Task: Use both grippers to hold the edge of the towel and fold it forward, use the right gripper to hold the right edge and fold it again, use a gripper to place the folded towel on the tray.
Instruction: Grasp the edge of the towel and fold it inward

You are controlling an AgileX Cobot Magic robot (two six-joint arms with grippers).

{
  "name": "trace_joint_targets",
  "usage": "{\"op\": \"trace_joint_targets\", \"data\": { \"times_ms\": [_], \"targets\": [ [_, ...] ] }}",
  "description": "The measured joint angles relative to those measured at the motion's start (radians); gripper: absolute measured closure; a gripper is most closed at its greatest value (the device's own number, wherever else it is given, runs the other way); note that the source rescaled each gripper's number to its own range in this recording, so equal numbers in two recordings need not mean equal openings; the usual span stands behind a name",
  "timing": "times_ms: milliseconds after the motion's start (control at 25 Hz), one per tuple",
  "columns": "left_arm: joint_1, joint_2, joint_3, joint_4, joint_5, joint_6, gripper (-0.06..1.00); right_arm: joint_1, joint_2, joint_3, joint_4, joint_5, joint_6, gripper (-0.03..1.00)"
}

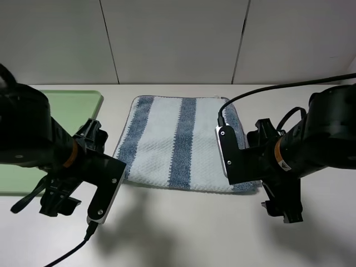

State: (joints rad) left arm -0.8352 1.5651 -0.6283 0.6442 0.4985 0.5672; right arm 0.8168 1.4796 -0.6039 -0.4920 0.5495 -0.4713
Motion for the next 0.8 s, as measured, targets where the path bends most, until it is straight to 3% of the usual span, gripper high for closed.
{"op": "trace_joint_targets", "data": {
  "times_ms": [360,560,800],
  "targets": [
    [0.000,0.072,-0.001,0.019,-0.078,-0.003,-0.05,-0.006,0.061,0.000,-0.033,-0.053,0.000,-0.03],
    [0.000,0.113,-0.001,0.061,-0.099,-0.006,-0.05,-0.071,0.083,0.000,-0.037,-0.078,0.003,-0.03],
    [0.000,0.158,-0.002,0.198,-0.130,-0.110,-0.03,-0.135,0.085,0.000,-0.037,-0.122,0.003,-0.03]
  ]
}}
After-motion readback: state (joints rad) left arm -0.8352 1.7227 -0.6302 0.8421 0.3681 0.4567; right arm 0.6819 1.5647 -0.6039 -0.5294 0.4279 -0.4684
